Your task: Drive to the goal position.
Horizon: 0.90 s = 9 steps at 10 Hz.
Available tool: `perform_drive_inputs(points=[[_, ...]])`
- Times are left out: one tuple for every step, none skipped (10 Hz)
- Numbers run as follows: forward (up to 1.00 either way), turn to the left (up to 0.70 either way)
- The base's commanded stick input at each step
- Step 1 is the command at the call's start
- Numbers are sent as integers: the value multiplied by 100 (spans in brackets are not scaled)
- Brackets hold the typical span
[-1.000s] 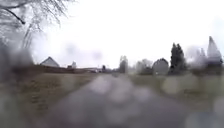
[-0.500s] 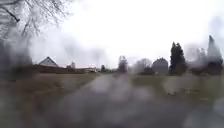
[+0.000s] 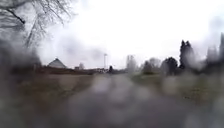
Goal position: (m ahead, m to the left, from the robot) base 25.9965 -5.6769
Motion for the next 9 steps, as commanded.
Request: perform_drive_inputs(points=[[100,0],[100,0],[100,0],[100,0],[100,0],[100,0],[100,0],[100,0],[100,0]])
